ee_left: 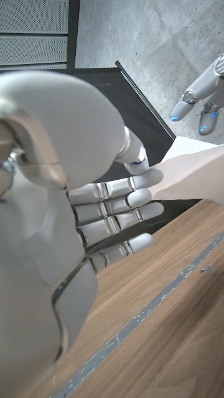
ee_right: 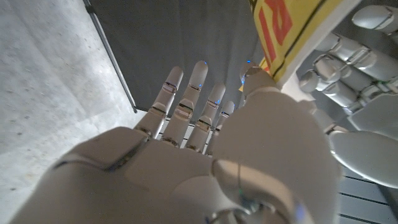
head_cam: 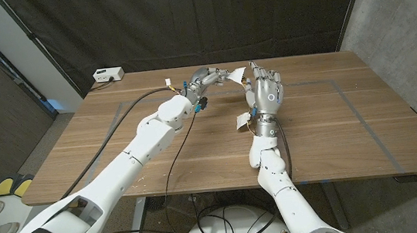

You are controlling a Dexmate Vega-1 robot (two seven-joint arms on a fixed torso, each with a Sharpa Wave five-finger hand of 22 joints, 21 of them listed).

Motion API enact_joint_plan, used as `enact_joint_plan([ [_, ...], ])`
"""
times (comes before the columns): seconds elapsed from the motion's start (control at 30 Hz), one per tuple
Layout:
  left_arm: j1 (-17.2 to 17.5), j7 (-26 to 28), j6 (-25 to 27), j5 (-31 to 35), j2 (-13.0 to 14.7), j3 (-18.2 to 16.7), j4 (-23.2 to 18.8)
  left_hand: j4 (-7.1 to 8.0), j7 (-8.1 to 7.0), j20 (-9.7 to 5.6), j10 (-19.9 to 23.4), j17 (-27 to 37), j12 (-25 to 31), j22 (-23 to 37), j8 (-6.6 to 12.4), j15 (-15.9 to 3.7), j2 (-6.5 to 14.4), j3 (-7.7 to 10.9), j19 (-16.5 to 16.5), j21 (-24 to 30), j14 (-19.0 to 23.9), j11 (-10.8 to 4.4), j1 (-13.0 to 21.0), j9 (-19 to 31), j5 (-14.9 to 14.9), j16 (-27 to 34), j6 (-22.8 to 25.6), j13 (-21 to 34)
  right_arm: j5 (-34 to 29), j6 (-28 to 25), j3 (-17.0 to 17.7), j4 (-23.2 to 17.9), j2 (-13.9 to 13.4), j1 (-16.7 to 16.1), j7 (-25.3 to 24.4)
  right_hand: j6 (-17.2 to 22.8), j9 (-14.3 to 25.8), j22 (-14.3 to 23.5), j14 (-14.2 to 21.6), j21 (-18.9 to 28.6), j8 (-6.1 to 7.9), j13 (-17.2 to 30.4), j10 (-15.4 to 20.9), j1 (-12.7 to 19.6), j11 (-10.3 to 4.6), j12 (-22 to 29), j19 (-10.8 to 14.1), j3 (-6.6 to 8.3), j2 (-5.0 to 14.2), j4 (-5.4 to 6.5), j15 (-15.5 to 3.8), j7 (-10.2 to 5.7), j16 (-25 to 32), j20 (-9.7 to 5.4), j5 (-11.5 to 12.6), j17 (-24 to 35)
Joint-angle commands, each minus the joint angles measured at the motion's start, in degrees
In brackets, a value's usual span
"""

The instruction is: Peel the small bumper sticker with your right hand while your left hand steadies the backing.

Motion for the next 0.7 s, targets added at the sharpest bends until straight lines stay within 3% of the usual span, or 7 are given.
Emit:
enact_joint_plan([
  [0.03, -1.25, -0.75, 3.33, -2.34, -0.4, 0.01, -0.01, -3.98, 0.15, 0.16, 2.05, 0.28, -0.26, 0.15, 0.77, -3.56, 0.44, 5.94, -0.35, 0.43, 1.03, -2.25, 0.23, 0.08, 0.54, -0.23, -0.17, 0.25, -0.16, -9.5, -12.06, 1.41, -10.45, 3.16, 0.0, 1.54, -0.4, 0.06, -0.83, -0.51, -0.18, -0.41, -0.59, 2.37, -0.21, -0.65, -0.75, 0.34, 0.78, -0.51, -9.26, 0.03, -0.09, -0.33, 0.39, -0.02],
  [0.13, -1.52, -1.07, 3.38, -2.95, -0.62, -0.05, 0.44, -3.95, 0.14, 0.23, 2.0, 0.46, -0.46, 0.14, 0.97, -3.46, 0.45, 6.11, -0.41, 0.6, 0.95, -2.2, 0.12, 0.01, 0.75, -0.29, -0.26, 0.29, -0.07, -11.27, -14.8, 1.43, -12.9, 4.02, 0.0, 3.33, -0.79, 0.07, -1.36, -0.73, -0.02, -0.83, -0.5, 4.05, -0.27, -0.99, -1.29, 0.44, 1.69, -0.69, -9.28, 0.06, -0.03, -0.52, 0.28, 0.03],
  [0.2, -1.55, -0.93, 3.3, -3.17, -0.8, -0.09, 0.68, -3.95, 0.11, 0.21, 2.09, 0.55, -0.67, 0.13, 1.03, -3.39, 0.47, 6.17, -0.44, 0.67, 1.04, -2.12, 0.09, -0.05, 0.82, -0.25, -0.32, 0.05, -0.02, -12.25, -16.4, 1.33, -14.29, 4.52, 0.0, 7.49, -1.38, 0.08, -1.89, -0.84, 0.67, -1.38, -0.04, 5.45, -0.23, -1.27, -1.49, -0.31, 2.39, -0.4, -9.21, 0.09, 0.37, -0.55, -0.28, 0.26],
  [0.3, -1.71, -1.13, 2.96, -3.23, -0.82, 0.01, 1.08, -3.97, 0.2, 0.26, 2.24, 0.69, -0.71, 0.13, 1.25, -3.39, 0.43, 6.31, -0.51, 0.8, 1.19, -2.01, 0.02, -0.08, 0.98, -0.22, -0.32, 0.17, 0.19, -13.9, -18.12, 1.26, -15.58, 5.11, 0.0, 16.97, -2.54, 0.08, -1.76, -1.08, 2.41, -0.79, 2.23, 7.2, -0.27, -0.14, -1.82, -1.89, 3.51, 0.1, -9.06, 0.27, 1.45, -0.79, -1.38, 0.66],
  [0.4, -1.8, -1.31, 2.52, -3.31, -0.88, 0.07, 1.49, -3.95, 0.15, 0.19, 2.16, 0.84, -0.64, 0.11, 1.32, -3.44, 0.39, 6.42, -0.46, 0.96, 1.16, -2.3, -0.1, -0.39, 1.14, -0.25, -0.3, 0.61, 0.33, -12.8, -16.68, -0.21, -15.79, 4.13, 0.0, 29.17, -4.16, 0.27, -1.21, -1.29, 4.43, -0.81, 5.16, 5.03, -0.22, 1.07, -2.64, -5.33, 4.13, 1.95, -8.83, 0.2, 3.5, -1.21, -2.63, 1.52],
  [0.5, -1.87, -1.41, 2.47, -3.45, -0.92, 0.11, 1.75, -3.94, 0.01, 0.15, 2.2, 1.01, -0.82, 0.09, 1.46, -3.51, 0.38, 6.52, -0.51, 1.07, 1.01, -2.31, -0.2, -0.52, 1.27, -0.31, -0.33, 0.55, 0.26, -11.07, -14.52, -1.76, -15.97, 2.95, 0.0, 32.49, -4.62, 0.42, -0.84, -1.41, 4.77, -0.54, 6.61, 3.87, -0.28, 1.93, -3.38, -6.96, 4.38, 2.65, -9.02, 0.57, 4.59, -1.73, -3.27, 2.04],
  [0.7, -2.0, -2.06, 1.83, -3.21, -0.4, 0.26, 1.56, -3.88, 0.12, 0.19, 2.31, 1.41, -1.0, 0.06, 1.92, -3.48, 0.31, 6.73, -0.66, 1.34, 1.0, -2.41, -0.5, -0.65, 1.57, -0.35, -0.47, 0.83, 0.31, -10.82, -12.66, -0.89, -15.02, 3.17, 0.0, 33.56, -5.41, 0.47, 0.73, -0.64, 3.93, -0.45, 8.16, 4.6, -0.29, 2.79, -1.89, -7.14, 5.66, 2.38, -9.16, 0.79, 5.34, -0.78, -3.41, 1.75],
])
